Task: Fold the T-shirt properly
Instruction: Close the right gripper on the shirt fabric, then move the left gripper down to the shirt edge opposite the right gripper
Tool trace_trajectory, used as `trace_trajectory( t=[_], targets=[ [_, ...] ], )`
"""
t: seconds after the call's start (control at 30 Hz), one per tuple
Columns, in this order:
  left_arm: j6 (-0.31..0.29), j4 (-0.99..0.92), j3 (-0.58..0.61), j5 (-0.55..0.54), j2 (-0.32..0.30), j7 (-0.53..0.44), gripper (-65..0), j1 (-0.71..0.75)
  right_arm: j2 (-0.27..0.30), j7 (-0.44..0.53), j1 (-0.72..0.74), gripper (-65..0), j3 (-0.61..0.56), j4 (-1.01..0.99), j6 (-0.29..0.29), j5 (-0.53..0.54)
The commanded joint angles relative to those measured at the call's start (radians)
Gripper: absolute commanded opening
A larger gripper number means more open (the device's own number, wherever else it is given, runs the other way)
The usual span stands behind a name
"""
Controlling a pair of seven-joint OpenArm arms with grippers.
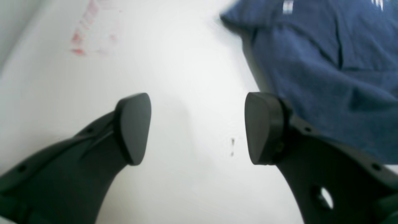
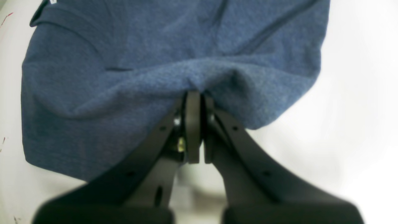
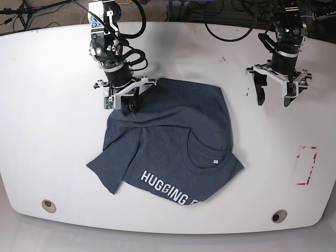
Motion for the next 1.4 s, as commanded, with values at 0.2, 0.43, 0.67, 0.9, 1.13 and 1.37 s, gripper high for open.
trace_trajectory(
  t=[0.2, 0.43, 0.67, 0.9, 1.13, 1.37],
  targets=[
    [0.013, 0.019, 0.035, -0.062, -0.003, 0.001, -21.6, -0.067, 0.029, -0.052, 0.076, -65.0, 0.003, 0.060, 0.006, 0.008],
    [0.030, 0.015, 0.060, -0.091, -0.005, 0.008, -21.5, -0.090, 0.057, -0.109, 0.123, -65.0, 0.004, 0.080, 0.006, 0.007],
    [0.023, 0.011, 0.076, -0.096, -0.007, 0.043, -21.6, -0.104, 0.052, -0.095, 0.123, -65.0, 0.001, 0.090, 0.005, 0.002],
    [0.023, -0.010, 0.081, -0.085, -0.006, 0.062, -21.9, -0.144, 0.049, -0.089, 0.119, -65.0, -0.005, 0.101, 0.004, -0.001],
    [0.023, -0.070, 0.078, -0.082, -0.003, 0.082, -22.7, -0.220, 0.036, -0.085, 0.090, -65.0, -0.020, 0.108, 0.005, 0.004],
    [0.022, -0.122, 0.088, -0.071, -0.004, 0.108, -23.4, -0.269, 0.036, -0.082, 0.103, -65.0, -0.023, 0.106, 0.008, 0.005]
  ],
)
